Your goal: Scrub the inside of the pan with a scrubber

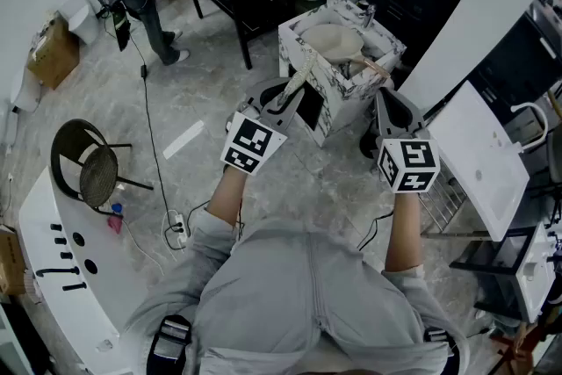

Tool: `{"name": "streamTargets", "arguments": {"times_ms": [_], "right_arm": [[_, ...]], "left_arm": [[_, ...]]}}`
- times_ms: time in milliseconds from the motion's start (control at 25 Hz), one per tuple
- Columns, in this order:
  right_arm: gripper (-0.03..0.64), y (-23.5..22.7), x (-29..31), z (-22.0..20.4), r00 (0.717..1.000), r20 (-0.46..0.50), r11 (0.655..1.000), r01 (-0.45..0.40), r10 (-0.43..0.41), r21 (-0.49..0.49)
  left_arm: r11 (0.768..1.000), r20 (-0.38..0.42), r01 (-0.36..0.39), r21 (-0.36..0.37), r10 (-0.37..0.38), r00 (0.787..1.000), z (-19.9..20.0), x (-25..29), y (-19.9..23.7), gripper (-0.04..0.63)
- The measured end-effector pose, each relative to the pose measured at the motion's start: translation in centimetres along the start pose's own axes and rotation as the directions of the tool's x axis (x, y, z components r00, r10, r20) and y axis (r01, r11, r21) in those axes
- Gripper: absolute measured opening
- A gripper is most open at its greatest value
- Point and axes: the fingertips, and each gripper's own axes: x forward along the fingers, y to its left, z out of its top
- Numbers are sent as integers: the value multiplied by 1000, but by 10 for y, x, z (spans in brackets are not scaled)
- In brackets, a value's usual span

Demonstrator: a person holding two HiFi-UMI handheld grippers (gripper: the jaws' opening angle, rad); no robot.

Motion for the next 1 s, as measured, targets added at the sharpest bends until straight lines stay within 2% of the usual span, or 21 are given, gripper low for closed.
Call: {"name": "streamTargets", "arguments": {"times_ms": [240,440,680,1000], "right_arm": [[35,-3,1,-3,1000,-2,1000,-3,3,8],[35,-18,-3,-3,999,34,995,9,-13,103],[35,-42,-12,-14,1000,24,996,1,-3,94],[35,-69,-26,-34,999,14,995,-52,51,83]], "left_arm": [[1000,1,1,-2,-1,1000,2,4,-3,66],[1000,-1,5,-12,-5,1000,2,10,-9,66],[1000,-10,-2,-25,2,1000,3,27,-26,66],[990,-10,-13,-140,11,1000,1,38,-52,66]]}}
